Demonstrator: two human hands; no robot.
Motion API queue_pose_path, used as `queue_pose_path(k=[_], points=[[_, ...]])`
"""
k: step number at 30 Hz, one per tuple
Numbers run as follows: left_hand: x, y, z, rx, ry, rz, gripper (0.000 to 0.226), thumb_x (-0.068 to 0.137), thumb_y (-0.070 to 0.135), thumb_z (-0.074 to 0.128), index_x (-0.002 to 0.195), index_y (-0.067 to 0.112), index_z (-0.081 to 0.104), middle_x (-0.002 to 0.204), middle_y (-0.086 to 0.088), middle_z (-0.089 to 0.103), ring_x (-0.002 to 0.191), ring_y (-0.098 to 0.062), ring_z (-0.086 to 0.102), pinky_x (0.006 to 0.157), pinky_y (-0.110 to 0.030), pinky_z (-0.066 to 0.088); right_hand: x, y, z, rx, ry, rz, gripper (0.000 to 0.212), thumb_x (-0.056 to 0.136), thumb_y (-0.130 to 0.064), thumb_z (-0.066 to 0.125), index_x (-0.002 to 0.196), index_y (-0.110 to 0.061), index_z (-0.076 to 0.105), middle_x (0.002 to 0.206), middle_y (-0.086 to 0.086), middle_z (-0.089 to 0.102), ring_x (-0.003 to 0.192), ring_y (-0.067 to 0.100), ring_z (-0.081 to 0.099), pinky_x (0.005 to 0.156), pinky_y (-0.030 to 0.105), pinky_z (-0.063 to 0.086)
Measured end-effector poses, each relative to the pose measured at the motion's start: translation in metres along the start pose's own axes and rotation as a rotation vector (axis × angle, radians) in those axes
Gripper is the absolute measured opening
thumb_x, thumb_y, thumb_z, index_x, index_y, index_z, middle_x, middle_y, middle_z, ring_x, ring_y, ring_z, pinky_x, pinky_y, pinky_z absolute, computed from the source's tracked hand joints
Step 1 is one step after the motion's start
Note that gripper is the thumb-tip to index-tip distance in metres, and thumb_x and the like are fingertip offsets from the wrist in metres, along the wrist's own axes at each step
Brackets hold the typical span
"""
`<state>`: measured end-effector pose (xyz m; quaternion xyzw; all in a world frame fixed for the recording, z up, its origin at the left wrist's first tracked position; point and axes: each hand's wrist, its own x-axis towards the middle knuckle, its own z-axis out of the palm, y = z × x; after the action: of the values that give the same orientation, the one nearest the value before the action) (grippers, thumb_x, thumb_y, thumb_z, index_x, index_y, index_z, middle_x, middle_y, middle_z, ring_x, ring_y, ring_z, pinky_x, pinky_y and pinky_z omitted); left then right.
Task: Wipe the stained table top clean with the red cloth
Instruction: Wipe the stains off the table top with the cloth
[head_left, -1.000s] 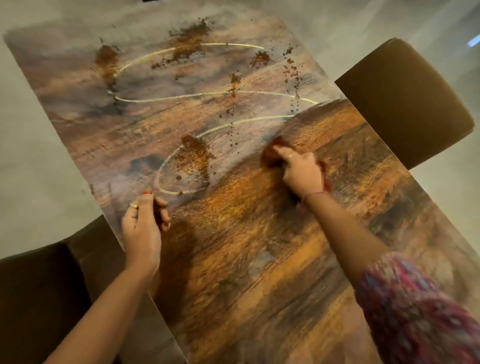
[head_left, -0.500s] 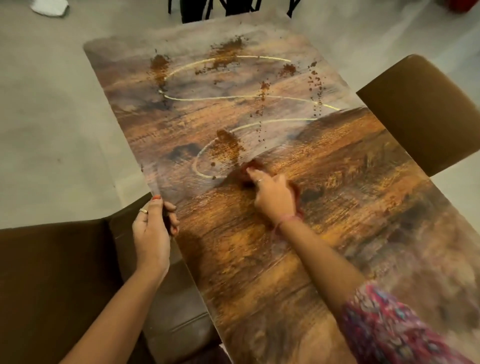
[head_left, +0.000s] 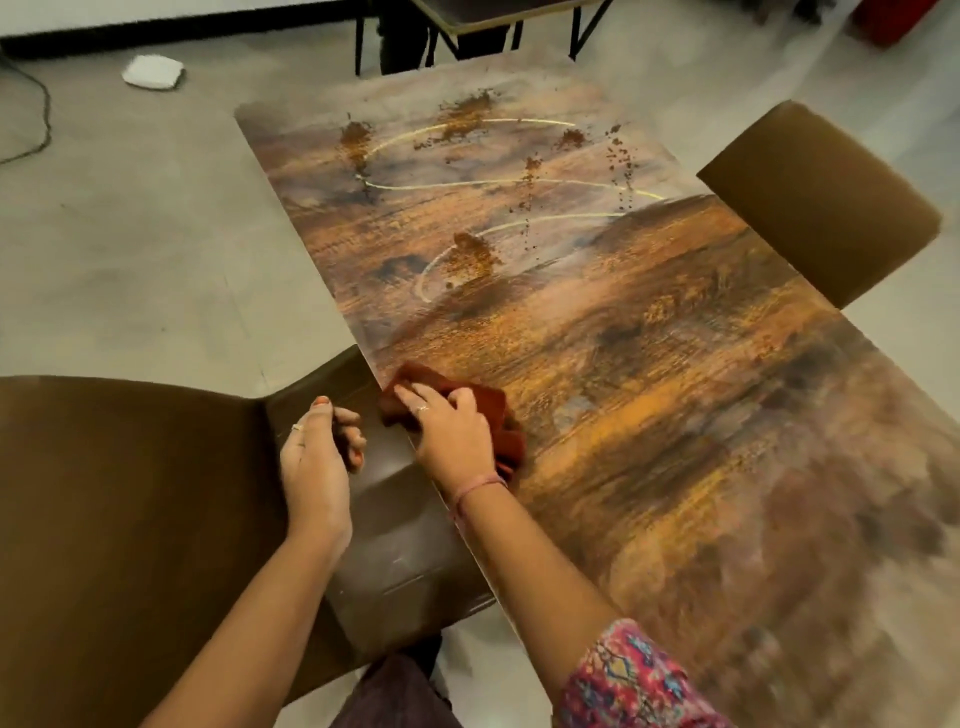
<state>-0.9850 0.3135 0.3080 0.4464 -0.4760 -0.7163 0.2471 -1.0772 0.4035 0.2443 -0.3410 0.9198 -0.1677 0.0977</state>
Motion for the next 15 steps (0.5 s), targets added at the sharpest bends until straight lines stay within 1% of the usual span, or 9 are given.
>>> queue_pose_path(k=[2, 3, 6, 7, 8, 9, 11, 14, 15], points=[[-0.007, 0.007, -0.012, -0.008, -0.012, -0.022, 0.032, 0.098, 0.03, 0.044, 0.07, 0.019, 0.057, 0.049, 0.011, 0.053, 0.045, -0.003, 0.045, 0.051, -0.023, 0.036, -0.02, 0.035, -0.012, 0.014, 0.046, 0.101, 0.058, 0.09, -0.013, 0.042, 0.139, -0.043, 0.038, 0.142, -0.015, 0.043, 0.106, 0.026, 0.041, 0.079, 0.038, 0.047], [-0.011, 0.01, -0.018, -0.01, -0.017, -0.029, 0.032, 0.098, 0.03, 0.044, 0.07, 0.018, 0.057, 0.049, 0.011, 0.053, 0.045, -0.003, 0.045, 0.052, -0.023, 0.036, -0.028, 0.06, -0.022, 0.04, 0.071, 0.221, 0.057, 0.09, -0.013, 0.041, 0.138, -0.045, 0.039, 0.141, -0.011, 0.045, 0.109, 0.027, 0.041, 0.084, 0.039, 0.046], [-0.019, 0.016, -0.037, -0.007, -0.014, -0.03, 0.032, 0.098, 0.029, 0.044, 0.071, 0.019, 0.057, 0.049, 0.01, 0.053, 0.045, -0.003, 0.044, 0.052, -0.024, 0.036, -0.051, 0.144, -0.06, 0.128, 0.195, 0.71, 0.052, 0.093, -0.017, 0.042, 0.138, -0.043, 0.04, 0.134, 0.015, 0.046, 0.11, 0.04, 0.045, 0.095, 0.041, 0.041], [-0.022, 0.018, -0.042, -0.008, -0.015, -0.031, 0.032, 0.099, 0.029, 0.044, 0.071, 0.018, 0.057, 0.049, 0.011, 0.052, 0.045, -0.003, 0.044, 0.052, -0.024, 0.036, -0.057, 0.161, -0.072, 0.138, 0.228, 0.853, 0.052, 0.094, -0.018, 0.042, 0.14, -0.042, 0.04, 0.135, 0.018, 0.044, 0.11, 0.042, 0.045, 0.096, 0.042, 0.041], [-0.023, 0.018, -0.045, -0.008, -0.015, -0.039, 0.032, 0.099, 0.029, 0.044, 0.072, 0.018, 0.056, 0.049, 0.011, 0.052, 0.045, -0.003, 0.044, 0.052, -0.024, 0.036, -0.061, 0.168, -0.076, 0.128, 0.245, 0.941, 0.052, 0.095, -0.017, 0.041, 0.141, -0.04, 0.039, 0.137, 0.015, 0.042, 0.112, 0.042, 0.043, 0.095, 0.043, 0.041], [-0.025, 0.017, -0.047, -0.006, -0.016, -0.055, 0.031, 0.099, 0.029, 0.044, 0.072, 0.018, 0.056, 0.049, 0.011, 0.052, 0.045, -0.003, 0.044, 0.053, -0.024, 0.036, -0.062, 0.166, -0.074, 0.127, 0.254, 0.972, 0.052, 0.095, -0.015, 0.04, 0.141, -0.039, 0.039, 0.139, 0.011, 0.041, 0.116, 0.041, 0.041, 0.094, 0.043, 0.042], [-0.027, 0.014, -0.048, -0.004, -0.02, -0.088, 0.031, 0.099, 0.03, 0.044, 0.073, 0.018, 0.056, 0.048, 0.011, 0.052, 0.044, -0.002, 0.044, 0.054, -0.024, 0.035, -0.061, 0.136, -0.057, 0.139, 0.253, 0.872, 0.049, 0.096, -0.017, 0.04, 0.139, -0.042, 0.041, 0.142, 0.004, 0.041, 0.12, 0.036, 0.04, 0.092, 0.039, 0.04], [-0.027, 0.012, -0.042, 0.031, -0.078, -0.117, 0.031, 0.1, 0.03, 0.043, 0.075, 0.017, 0.056, 0.049, 0.011, 0.053, 0.044, -0.002, 0.044, 0.055, -0.024, 0.036, -0.073, 0.081, -0.017, -0.004, 0.126, 0.479, 0.054, 0.095, -0.012, 0.036, 0.141, -0.04, 0.038, 0.147, -0.011, 0.04, 0.117, 0.03, 0.04, 0.091, 0.035, 0.042], [-0.025, 0.014, -0.04, 0.044, -0.096, -0.123, 0.031, 0.1, 0.03, 0.043, 0.075, 0.017, 0.057, 0.05, 0.011, 0.053, 0.045, -0.002, 0.044, 0.055, -0.024, 0.036, -0.08, 0.073, -0.011, -0.047, 0.088, 0.386, 0.055, 0.095, -0.01, 0.035, 0.143, -0.038, 0.037, 0.147, -0.015, 0.039, 0.116, 0.028, 0.04, 0.09, 0.034, 0.044]])
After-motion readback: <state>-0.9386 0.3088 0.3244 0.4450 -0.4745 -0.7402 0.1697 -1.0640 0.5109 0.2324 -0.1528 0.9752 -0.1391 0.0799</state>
